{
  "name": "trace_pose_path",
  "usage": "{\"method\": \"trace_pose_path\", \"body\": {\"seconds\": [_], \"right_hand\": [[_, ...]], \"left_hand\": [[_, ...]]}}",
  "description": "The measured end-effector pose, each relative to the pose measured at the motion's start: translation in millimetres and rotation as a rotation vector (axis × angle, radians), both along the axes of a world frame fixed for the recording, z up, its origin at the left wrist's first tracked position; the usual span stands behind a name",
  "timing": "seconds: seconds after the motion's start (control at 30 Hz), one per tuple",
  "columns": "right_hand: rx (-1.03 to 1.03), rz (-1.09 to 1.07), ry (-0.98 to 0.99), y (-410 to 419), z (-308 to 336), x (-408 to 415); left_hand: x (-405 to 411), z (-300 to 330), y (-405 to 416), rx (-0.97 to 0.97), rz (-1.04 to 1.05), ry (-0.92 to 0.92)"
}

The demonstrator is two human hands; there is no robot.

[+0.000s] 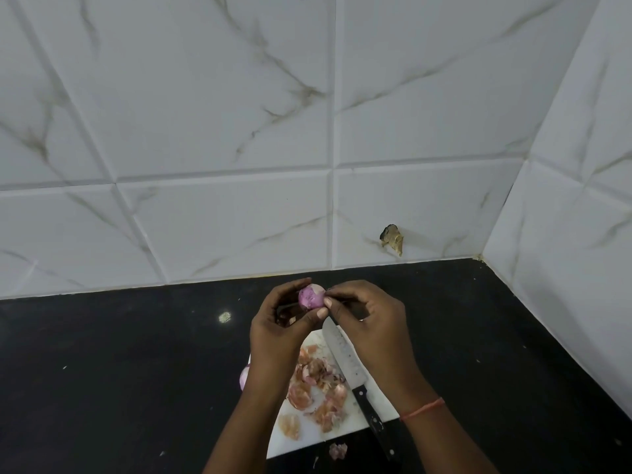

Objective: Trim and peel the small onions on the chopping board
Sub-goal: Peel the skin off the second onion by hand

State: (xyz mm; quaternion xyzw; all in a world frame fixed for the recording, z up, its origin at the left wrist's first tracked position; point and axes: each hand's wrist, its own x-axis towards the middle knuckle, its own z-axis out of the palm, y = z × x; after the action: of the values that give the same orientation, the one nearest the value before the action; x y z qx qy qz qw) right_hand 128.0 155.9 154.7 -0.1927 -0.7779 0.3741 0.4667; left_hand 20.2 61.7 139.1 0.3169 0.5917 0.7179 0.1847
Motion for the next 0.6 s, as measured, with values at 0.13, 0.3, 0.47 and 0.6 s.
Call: {"method": "trace_pose_path", "body": {"seconds": [0.13, 0.3, 0.47, 0.6], "right_hand": [[0.112, -0.018, -0.151, 1.2, -3.2, -1.7], [0.198, -0.066, -0.304, 6.6, -1.2, -1.5], [0.110, -0.156, -0.254, 18.1, -2.1, 3.2], [0.070, -0.113, -0.138, 17.3, 1.3, 8.5]], "left_hand": [[-0.5, -1.2, -1.5, -0.025, 0.030, 0.035], [1.4, 1.6, -4.2, -0.044, 0.004, 0.043], [4.5, 4.1, -9.7, -0.041, -0.073, 0.025], [6.5, 4.6, -10.5, -0.034, -0.062, 0.015]]}}
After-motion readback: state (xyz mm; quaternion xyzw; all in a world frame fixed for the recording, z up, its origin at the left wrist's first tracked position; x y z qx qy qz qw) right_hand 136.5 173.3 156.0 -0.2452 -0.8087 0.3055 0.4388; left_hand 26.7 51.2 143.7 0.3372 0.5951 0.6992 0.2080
